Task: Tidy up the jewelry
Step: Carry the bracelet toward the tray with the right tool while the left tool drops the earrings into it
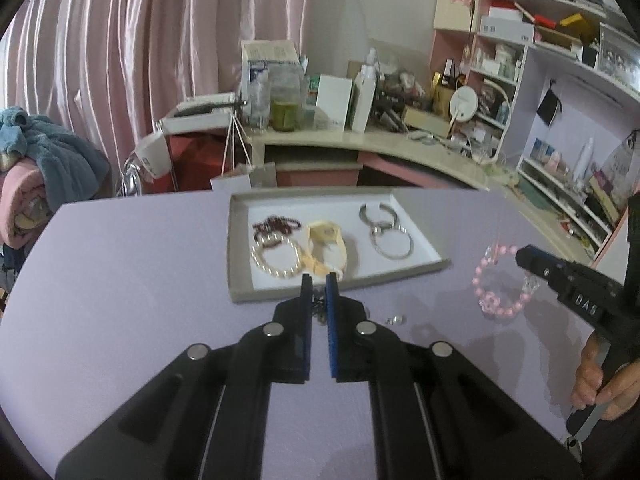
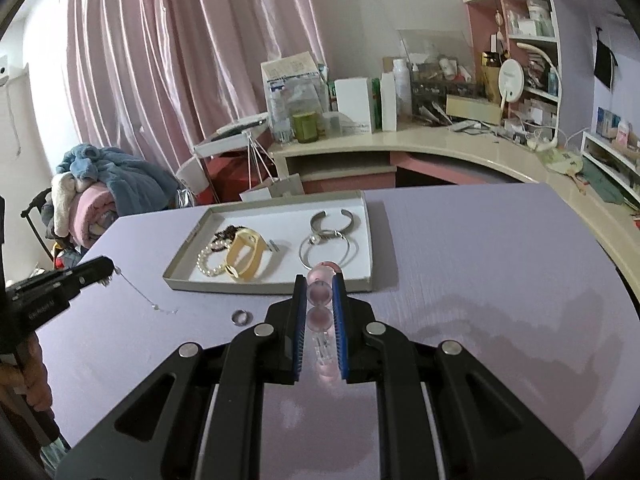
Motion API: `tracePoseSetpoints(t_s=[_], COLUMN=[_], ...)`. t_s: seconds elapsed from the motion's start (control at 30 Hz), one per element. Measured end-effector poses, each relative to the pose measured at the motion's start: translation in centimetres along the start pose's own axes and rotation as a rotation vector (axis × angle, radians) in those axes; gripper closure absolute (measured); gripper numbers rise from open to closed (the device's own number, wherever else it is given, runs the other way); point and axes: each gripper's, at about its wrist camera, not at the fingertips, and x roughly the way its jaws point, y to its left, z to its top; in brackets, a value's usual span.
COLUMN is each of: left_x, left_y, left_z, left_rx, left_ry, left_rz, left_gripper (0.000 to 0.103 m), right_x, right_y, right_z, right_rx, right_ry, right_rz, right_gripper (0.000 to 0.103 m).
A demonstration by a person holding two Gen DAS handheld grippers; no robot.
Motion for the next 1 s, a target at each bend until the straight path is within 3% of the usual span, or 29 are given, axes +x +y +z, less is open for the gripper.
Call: tracePoseSetpoints(t_s=[0.73,1.0], left_x=[-1.1,2.8], left_y=[0.5,1.4], left_z=[2.6,5.1], left_rx=[-0.003,-0.019], left_ry=[-0.038,-0.022], left_rz=[-0.003,0.009], left_gripper=[0.096,0.096], right_x=[0.4,2.1], right_y=[1.3,0.9], right_z=[0.7,2.0], right_rx=[-0.025,-0.022], right_ry=[-0.009,-0.011], right_rz=[0.012,0.014], right_gripper=[0.090,0.090])
